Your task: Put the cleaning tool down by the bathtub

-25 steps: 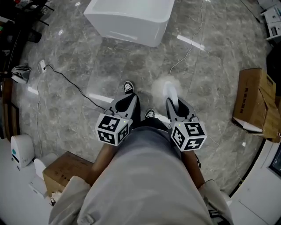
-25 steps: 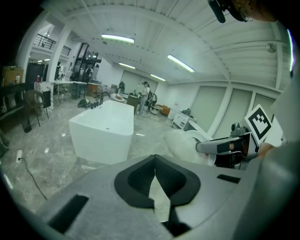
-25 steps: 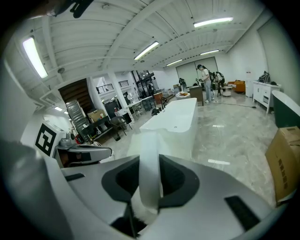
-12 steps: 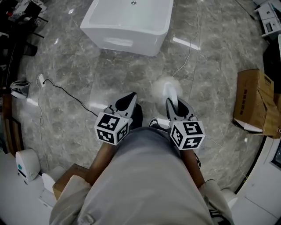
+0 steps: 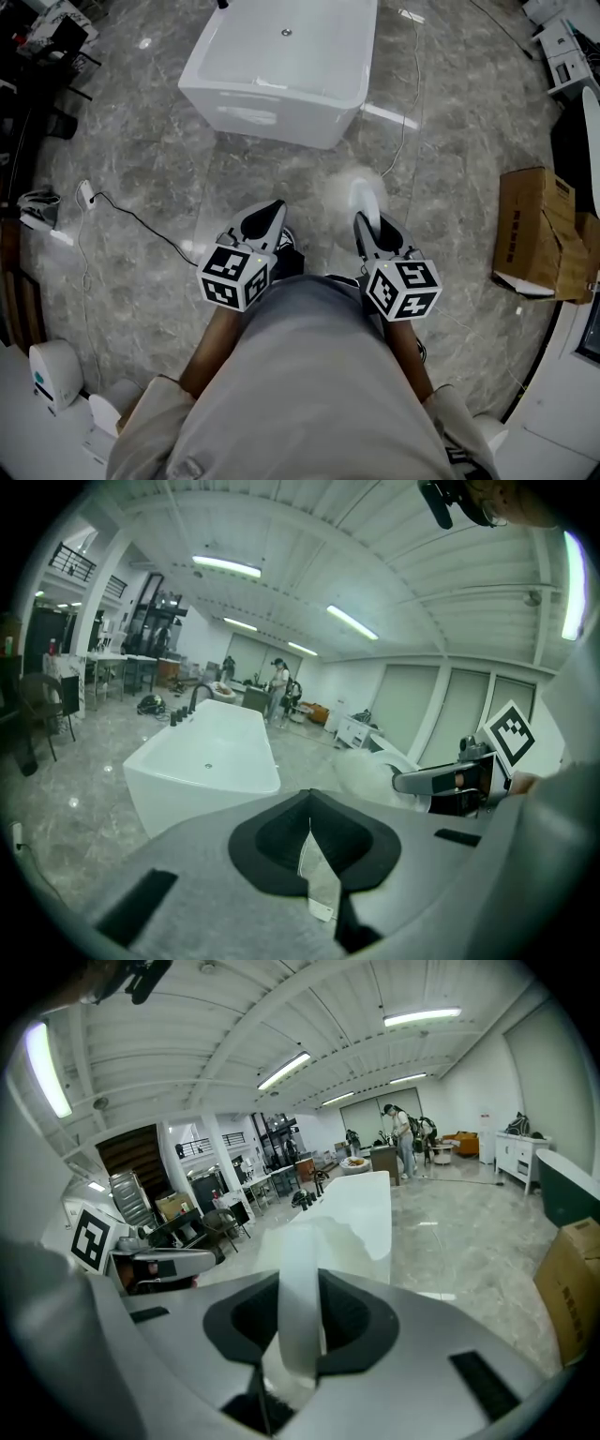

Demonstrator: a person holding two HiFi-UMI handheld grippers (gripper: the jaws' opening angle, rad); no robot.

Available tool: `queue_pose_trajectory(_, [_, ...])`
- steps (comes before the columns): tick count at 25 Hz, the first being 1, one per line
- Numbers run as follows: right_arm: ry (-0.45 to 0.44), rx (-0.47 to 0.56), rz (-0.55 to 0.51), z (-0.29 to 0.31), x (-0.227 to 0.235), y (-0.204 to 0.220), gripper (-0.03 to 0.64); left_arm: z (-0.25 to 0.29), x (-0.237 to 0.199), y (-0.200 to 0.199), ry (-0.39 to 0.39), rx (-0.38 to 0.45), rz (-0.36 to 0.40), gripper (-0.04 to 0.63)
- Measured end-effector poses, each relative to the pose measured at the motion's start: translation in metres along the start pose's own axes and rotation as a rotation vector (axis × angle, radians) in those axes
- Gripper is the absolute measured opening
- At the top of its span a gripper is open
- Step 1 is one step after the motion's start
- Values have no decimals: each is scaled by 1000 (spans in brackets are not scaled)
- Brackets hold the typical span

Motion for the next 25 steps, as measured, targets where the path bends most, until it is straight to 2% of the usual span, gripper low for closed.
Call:
queue_pose_trajectory(13, [41, 17, -16, 46, -33, -32, 84, -25, -62, -16, -34, 45, -41, 5])
queue_pose_trajectory(25, [71, 28, 10, 89, -20, -59, 84, -4, -95, -42, -15, 53, -21, 5])
Point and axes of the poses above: the fingertips, and each gripper's own axes: z forward along the fingers, x to its right, y out of its underside, the point moved 8 cm from there along -z, backward along the fingers, and after that the axes turned 11 degrees about y, right-handed, at the moved point
